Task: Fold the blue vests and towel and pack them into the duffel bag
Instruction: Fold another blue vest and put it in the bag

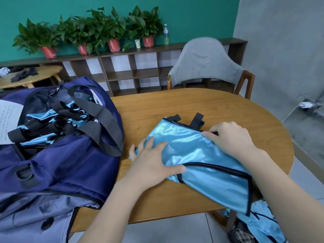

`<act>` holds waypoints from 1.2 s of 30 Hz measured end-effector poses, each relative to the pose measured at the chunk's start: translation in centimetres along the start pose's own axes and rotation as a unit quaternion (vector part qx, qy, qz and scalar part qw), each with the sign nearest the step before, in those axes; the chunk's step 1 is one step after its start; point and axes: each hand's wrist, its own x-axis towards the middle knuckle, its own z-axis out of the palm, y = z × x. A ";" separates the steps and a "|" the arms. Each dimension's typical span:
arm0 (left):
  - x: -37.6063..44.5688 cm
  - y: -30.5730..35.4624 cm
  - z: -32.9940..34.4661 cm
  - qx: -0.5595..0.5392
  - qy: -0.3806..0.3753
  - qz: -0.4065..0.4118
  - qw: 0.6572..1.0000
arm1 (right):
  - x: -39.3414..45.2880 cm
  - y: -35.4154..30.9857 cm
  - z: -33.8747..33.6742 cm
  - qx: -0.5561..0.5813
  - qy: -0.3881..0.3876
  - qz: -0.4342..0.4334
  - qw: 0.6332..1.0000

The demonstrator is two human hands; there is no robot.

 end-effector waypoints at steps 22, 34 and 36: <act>3.3 -0.4 0.4 0.119 0.108 -0.006 0.987 | -3.8 -0.4 -0.8 -0.112 -0.006 0.066 0.991; 1.3 1.5 3.4 0.092 0.018 0.058 0.994 | 0.5 -3.4 3.7 0.031 -0.076 -0.214 0.973; 1.1 1.2 3.1 0.096 -0.002 0.068 0.993 | 1.2 -2.5 4.0 -0.042 -0.075 -0.166 0.982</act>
